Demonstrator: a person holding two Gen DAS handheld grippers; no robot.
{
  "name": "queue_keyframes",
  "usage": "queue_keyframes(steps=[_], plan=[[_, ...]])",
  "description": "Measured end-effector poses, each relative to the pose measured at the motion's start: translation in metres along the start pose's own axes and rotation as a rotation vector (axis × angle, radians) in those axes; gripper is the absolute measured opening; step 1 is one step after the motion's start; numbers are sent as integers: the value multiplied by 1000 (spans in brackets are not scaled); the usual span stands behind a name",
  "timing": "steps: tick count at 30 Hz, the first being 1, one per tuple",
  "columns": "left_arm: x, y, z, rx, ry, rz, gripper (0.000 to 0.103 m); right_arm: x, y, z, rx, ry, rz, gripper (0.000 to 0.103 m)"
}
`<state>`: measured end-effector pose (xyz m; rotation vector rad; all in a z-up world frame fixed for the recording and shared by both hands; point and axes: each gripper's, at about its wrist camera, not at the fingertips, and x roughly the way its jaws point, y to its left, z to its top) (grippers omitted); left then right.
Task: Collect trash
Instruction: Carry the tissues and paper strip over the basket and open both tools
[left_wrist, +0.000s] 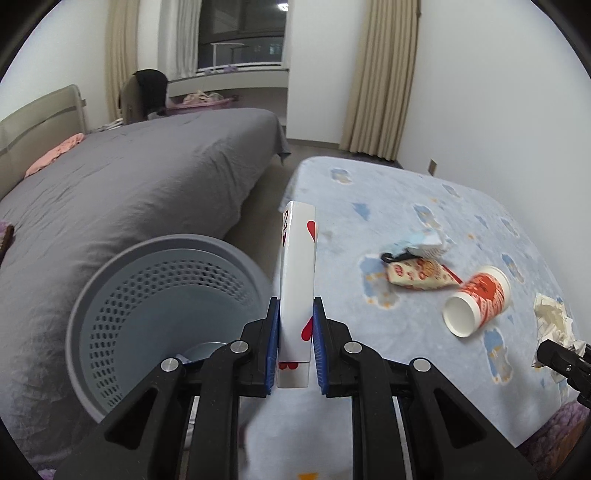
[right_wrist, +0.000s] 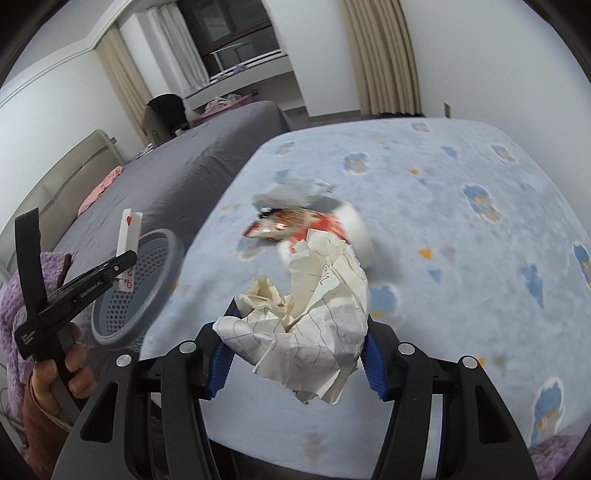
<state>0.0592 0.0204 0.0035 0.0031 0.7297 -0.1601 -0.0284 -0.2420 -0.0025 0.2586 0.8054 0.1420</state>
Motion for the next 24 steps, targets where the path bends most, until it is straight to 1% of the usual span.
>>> queue_keyframes(steps=[3, 7, 14, 21, 24], plan=[[-6, 19, 1, -18, -13, 34, 17, 10, 29, 10, -48, 3, 40, 57], [-8, 48, 0, -55, -13, 75, 17, 33, 71, 23, -118, 21, 99, 57], [1, 87, -7, -102, 28, 117, 17, 84, 136, 39, -223, 65, 199, 57], [18, 120, -18, -141, 93, 168, 17, 135, 175, 46, -283, 127, 258, 57], [22, 130, -19, -161, 101, 173, 17, 152, 187, 49, -303, 148, 280, 57]])
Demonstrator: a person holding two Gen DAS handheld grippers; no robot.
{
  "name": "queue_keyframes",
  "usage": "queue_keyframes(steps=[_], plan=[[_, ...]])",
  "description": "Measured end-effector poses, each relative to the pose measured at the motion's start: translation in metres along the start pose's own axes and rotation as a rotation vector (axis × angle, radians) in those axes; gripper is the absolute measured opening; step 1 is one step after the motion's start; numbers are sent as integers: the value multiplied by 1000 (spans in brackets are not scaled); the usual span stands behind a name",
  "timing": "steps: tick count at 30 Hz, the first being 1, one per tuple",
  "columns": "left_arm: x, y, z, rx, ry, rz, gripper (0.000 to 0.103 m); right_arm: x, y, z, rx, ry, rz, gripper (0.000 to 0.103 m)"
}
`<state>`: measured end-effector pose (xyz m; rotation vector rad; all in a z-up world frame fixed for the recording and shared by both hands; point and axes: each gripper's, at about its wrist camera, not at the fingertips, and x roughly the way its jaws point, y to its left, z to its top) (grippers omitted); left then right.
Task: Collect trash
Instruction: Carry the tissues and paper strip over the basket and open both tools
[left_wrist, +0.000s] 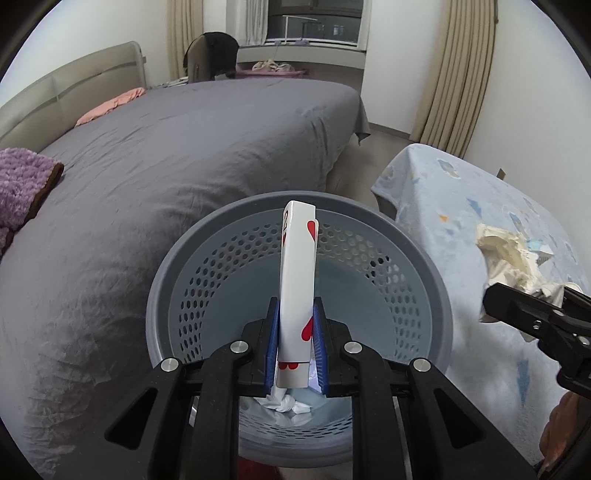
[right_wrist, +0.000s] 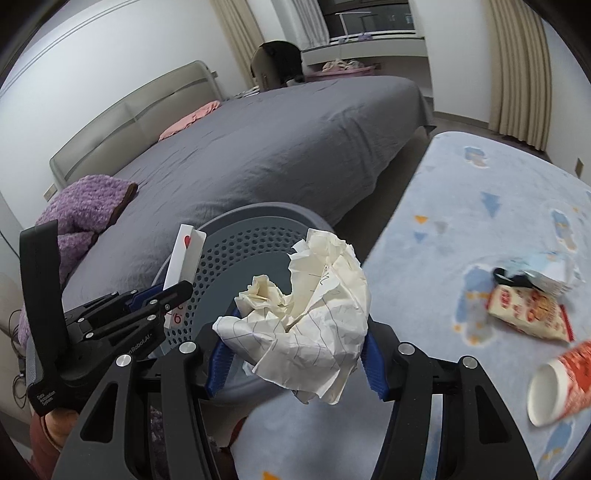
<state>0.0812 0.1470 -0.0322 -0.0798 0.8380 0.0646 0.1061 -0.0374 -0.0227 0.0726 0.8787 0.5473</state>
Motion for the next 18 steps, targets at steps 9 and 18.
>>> queue_keyframes(steps=[9, 18], plan=[[14, 20, 0, -67, 24, 22, 18, 41, 12, 16, -46, 52, 46, 57], [14, 28, -1, -105, 33, 41, 34, 46, 18, 21, -63, 48, 54, 65]])
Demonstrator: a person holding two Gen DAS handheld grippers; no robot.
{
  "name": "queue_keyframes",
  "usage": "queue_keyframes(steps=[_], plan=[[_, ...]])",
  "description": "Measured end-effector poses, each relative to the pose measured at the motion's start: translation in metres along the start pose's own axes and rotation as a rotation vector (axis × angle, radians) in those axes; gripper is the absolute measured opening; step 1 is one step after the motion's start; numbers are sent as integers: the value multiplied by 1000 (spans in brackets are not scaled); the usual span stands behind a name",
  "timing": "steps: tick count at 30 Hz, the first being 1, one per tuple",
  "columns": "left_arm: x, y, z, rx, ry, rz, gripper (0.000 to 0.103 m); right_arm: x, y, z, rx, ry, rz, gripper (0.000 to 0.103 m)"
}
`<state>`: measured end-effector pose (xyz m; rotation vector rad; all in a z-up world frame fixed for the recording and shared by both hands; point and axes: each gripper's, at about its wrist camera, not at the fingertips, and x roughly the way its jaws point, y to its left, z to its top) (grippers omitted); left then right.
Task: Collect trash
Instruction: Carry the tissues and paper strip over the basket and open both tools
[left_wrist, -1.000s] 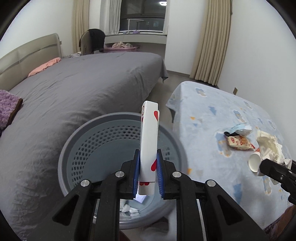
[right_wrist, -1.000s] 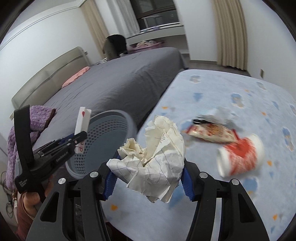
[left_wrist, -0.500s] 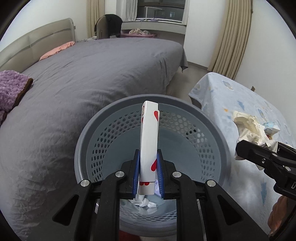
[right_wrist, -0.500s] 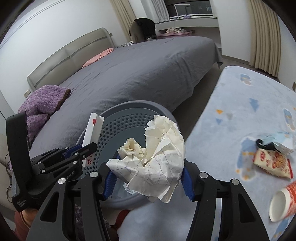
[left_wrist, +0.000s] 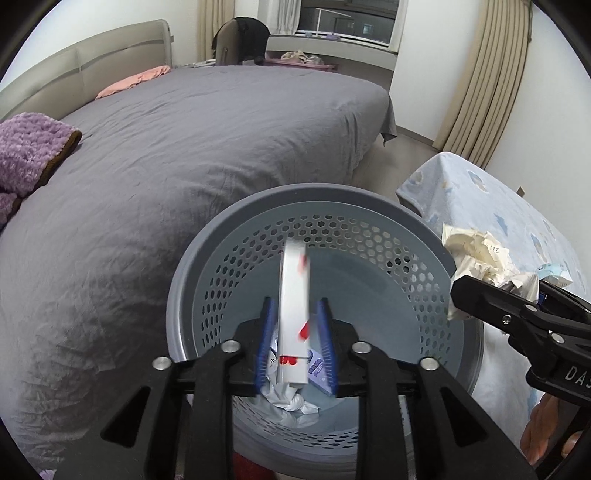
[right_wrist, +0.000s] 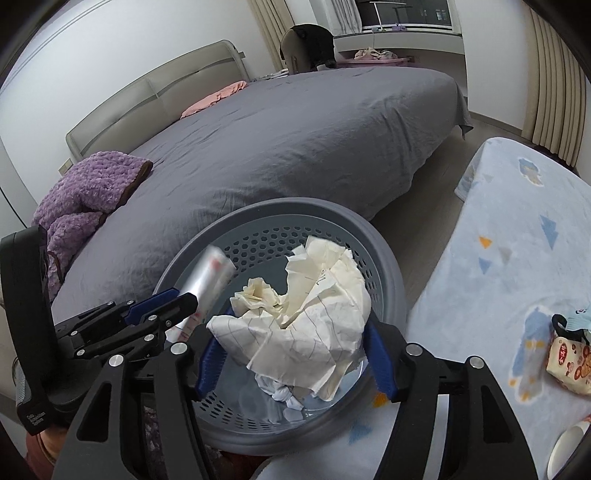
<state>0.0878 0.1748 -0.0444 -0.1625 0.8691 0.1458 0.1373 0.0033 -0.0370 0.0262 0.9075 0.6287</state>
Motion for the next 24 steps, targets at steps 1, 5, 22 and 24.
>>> queue_keyframes(steps=[1, 5, 22, 24], plan=[[1, 1, 1, -1, 0, 4, 39, 0, 0, 0, 5, 1, 0, 66], [-5, 3, 0, -3, -25, 22, 60, -1, -2, -1, 18, 3, -11, 69], [-9, 9, 1, -21, -26, 15, 64, -4, 1, 2, 18, 0, -22, 77], [-10, 9, 1, -22, -28, 17, 69, -3, 1, 2, 19, 1, -24, 77]])
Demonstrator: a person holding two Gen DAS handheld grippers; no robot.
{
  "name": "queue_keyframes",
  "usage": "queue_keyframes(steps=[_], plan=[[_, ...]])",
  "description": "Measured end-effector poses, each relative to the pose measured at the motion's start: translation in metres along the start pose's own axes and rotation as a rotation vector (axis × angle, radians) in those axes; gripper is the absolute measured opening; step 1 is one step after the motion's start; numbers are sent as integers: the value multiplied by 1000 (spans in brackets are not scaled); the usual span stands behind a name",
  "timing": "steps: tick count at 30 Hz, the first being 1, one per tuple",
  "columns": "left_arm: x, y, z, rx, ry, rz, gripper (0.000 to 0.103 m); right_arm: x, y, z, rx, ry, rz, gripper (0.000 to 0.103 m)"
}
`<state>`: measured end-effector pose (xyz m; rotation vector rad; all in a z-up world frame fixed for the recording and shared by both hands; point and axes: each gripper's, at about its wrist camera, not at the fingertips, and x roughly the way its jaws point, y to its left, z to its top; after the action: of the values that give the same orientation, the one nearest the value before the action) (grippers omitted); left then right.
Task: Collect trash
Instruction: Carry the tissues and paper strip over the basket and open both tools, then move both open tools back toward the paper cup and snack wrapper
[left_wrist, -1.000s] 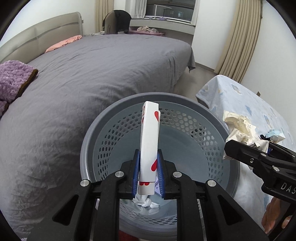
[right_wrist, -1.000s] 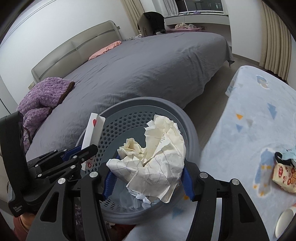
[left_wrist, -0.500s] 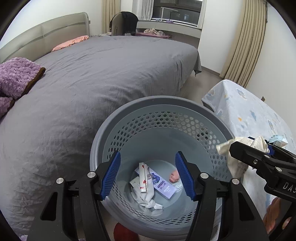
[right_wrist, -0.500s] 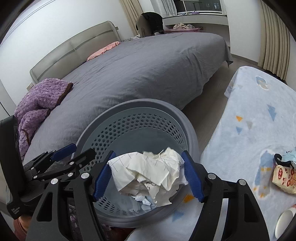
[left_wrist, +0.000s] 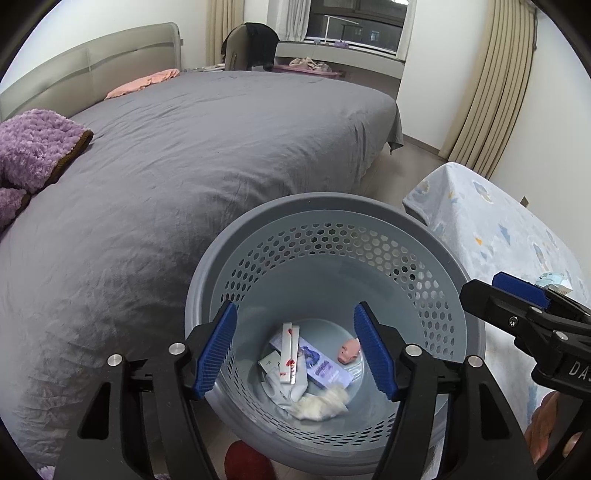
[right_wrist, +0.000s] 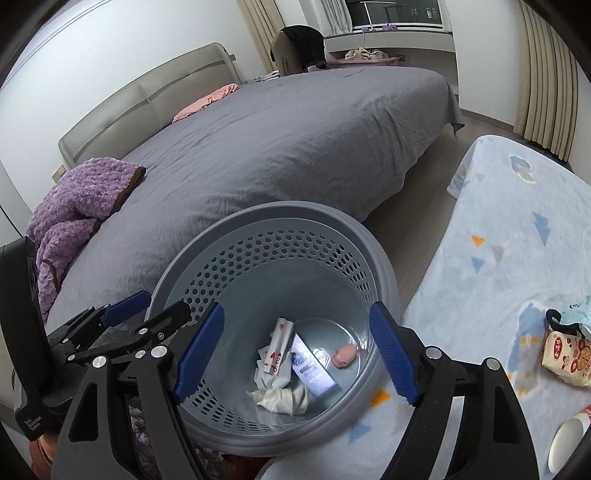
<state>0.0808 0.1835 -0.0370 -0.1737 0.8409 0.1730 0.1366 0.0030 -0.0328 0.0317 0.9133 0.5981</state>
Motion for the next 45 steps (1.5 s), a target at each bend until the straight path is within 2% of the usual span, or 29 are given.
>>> queue_keyframes(steps=[7, 10, 12, 16, 31, 36, 45], plan=[[-3, 2, 1, -8, -13, 2, 78, -2, 0, -2, 2, -1, -23, 77], [-6, 2, 1, -10, -23, 0, 84, -5, -1, -3, 7, -6, -36, 77], [-9, 2, 1, -11, -34, 1, 92, -9, -3, -5, 13, -13, -48, 77], [-14, 0, 2, -8, -52, -11, 96, -19, -8, -9, 32, -25, -70, 77], [-36, -22, 2, 22, -88, -93, 96, -78, -43, -46, 125, -56, -171, 77], [-40, -38, -1, 56, -88, -97, 96, -110, -59, -69, 179, -97, -207, 77], [-49, -80, -5, 120, -98, -155, 96, -161, -94, -117, 283, -131, -299, 77]])
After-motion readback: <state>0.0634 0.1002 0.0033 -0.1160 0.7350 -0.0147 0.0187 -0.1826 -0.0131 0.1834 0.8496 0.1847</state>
